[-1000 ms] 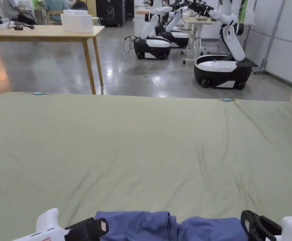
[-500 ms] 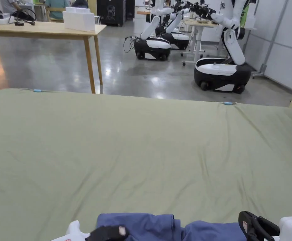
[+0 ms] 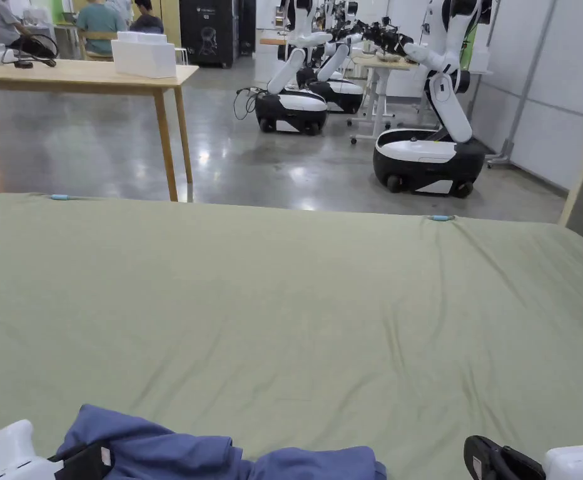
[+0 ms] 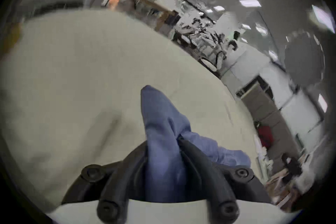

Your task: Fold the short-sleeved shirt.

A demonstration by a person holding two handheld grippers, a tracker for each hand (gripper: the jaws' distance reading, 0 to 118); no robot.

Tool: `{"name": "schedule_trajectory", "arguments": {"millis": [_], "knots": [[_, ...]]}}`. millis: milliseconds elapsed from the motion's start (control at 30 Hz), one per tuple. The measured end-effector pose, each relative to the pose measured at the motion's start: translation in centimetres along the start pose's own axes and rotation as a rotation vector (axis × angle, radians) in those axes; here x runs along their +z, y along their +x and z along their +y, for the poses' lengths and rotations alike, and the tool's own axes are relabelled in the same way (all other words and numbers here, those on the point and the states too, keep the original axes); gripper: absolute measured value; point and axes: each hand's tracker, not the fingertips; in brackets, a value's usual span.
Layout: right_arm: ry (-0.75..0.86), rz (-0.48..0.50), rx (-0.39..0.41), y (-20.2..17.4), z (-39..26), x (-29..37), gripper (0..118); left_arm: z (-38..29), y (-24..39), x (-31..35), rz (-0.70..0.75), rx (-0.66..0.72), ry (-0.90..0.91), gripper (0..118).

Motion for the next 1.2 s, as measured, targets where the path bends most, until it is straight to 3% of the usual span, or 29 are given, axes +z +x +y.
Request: {"name": "schedule_trajectory", "arguments": {"millis": [133, 300, 367, 467, 500, 667, 733, 833, 867, 900, 933, 1033, 1133, 1200], "knots": [[0.0, 0.001, -0.001, -0.1, -0.1, 0.2, 4, -2.0, 11.5, -0.5, -0.009, -0.412, 0.033, 8], [0.011, -0.014, 0.008, 0.6, -0.4, 1.3, 4, -9.3, 22.8, -6.3, -0.05, -0.673, -0.11, 9], [0.005, -0.028, 0.013, 1.0, -0.4, 1.7, 4, -11.9, 24.5, -9.4, -0.061, -0.704, -0.219, 16], [-0.024, -0.022, -0.004, 1.9, -0.5, 2.1, 4, -13.6, 23.5, -11.1, -0.049, -0.62, -0.277, 90], [-0.03, -0.02, -0.007, 2.2, -0.6, 2.1, 4, -13.1, 23.1, -10.9, -0.091, -0.558, -0.276, 102], [-0.047, -0.013, -0.013, 2.7, -0.9, 1.6, 4, -7.2, 21.3, -4.1, -0.314, -0.336, -0.13, 102], [-0.047, -0.002, -0.027, 2.6, -1.0, 1.5, 4, -5.0, 19.6, -2.3, -0.311, -0.25, -0.036, 103], [-0.058, 0.023, -0.047, 2.1, -1.2, 1.0, 4, -3.9, 16.5, -3.8, -0.201, -0.149, -0.09, 99], [-0.065, 0.031, -0.048, 1.9, -1.2, 0.8, 4, -4.1, 15.7, -4.7, -0.232, -0.126, -0.148, 85], [-0.073, 0.039, -0.047, 1.7, -1.3, 0.5, 4, -4.6, 15.2, -5.6, -0.283, -0.086, -0.217, 42], [-0.077, 0.045, -0.046, 1.5, -1.4, 0.4, 4, -5.6, 15.3, -6.4, -0.302, -0.066, -0.259, 10], [-0.091, 0.065, -0.057, 1.0, -1.4, -0.1, 4, -9.2, 17.5, -8.6, -0.34, -0.125, -0.346, 6], [-0.102, 0.074, -0.056, 0.6, -1.4, -0.3, 4, -13.0, 19.6, -11.0, -0.512, -0.02, -0.464, 6], [-0.111, 0.079, -0.051, 0.4, -1.3, -0.2, 4, -14.8, 20.3, -12.5, -0.438, -0.038, -0.501, 6]]}}
